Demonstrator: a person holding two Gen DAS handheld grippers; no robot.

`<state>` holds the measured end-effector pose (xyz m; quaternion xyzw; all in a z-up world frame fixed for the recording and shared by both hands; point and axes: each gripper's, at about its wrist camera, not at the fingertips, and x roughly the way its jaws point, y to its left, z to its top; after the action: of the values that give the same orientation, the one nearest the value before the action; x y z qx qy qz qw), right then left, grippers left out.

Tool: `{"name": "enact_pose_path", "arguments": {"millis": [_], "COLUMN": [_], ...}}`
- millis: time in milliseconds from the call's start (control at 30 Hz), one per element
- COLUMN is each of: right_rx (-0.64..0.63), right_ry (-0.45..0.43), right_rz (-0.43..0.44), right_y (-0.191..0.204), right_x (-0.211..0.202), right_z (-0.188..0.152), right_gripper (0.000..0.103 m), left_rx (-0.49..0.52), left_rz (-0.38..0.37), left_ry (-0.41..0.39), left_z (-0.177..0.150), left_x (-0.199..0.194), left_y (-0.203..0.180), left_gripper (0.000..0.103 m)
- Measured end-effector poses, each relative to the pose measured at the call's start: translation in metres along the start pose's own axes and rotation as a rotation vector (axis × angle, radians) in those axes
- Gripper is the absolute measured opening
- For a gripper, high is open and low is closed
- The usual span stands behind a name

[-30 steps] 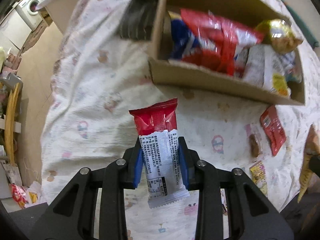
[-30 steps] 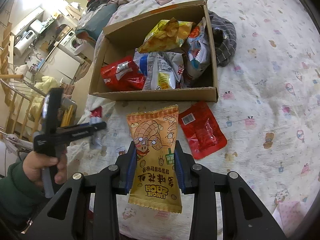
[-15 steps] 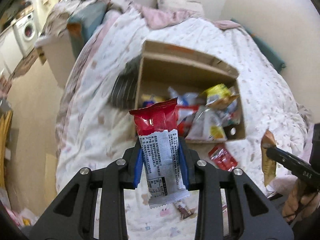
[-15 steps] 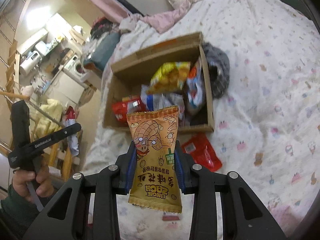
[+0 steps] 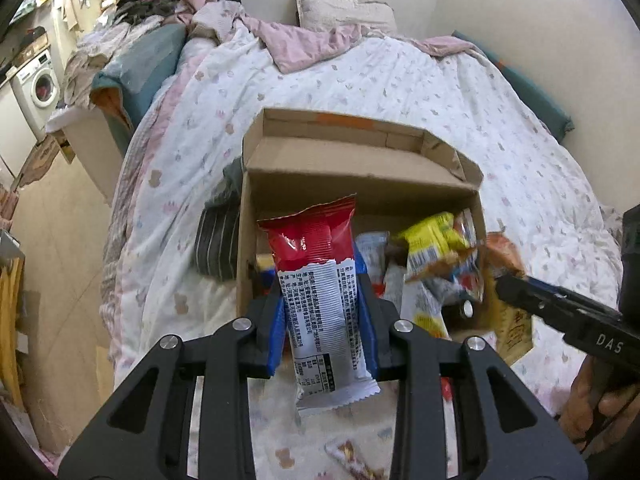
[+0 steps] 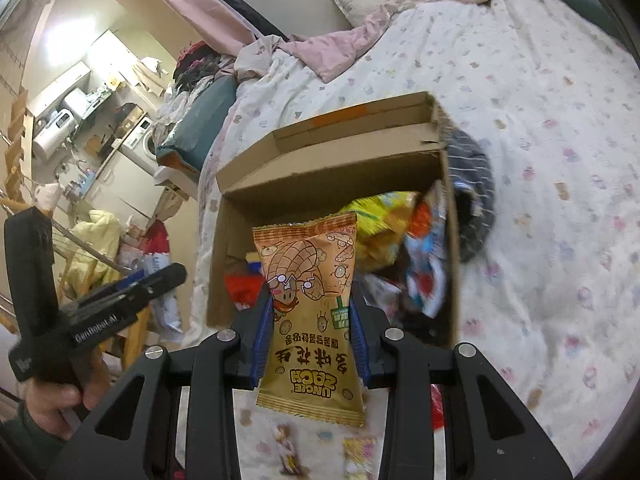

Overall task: Organize snacks
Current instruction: 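Carry the white-red bar over the box with the left gripper while the right gripper carries the peanut bag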

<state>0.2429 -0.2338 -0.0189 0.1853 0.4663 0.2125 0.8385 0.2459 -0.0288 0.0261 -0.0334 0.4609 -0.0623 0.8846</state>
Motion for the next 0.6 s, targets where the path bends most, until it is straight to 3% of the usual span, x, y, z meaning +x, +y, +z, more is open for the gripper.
{"name": "enact_pose_path", "arguments": {"millis": [333,600], "right_rx": [0.033,0.029], "right_ry": [0.006,0.027], "right_rz": [0.086,0.037], "right_y": [0.0,-0.015], "right_x": [0.047,0.064], "right_z": [0.025,0.024], "right_gripper": [0.036,0.036], "left_rx": [0.017,0.075], "left_rz": [0.012,0.057], "left_ry": [0.037,0.024], "left_z": [0.008,0.007], "left_x": [0.049,0.062], "left_y": [0.003,-0.001], "left_gripper": [0.028,0.028]}}
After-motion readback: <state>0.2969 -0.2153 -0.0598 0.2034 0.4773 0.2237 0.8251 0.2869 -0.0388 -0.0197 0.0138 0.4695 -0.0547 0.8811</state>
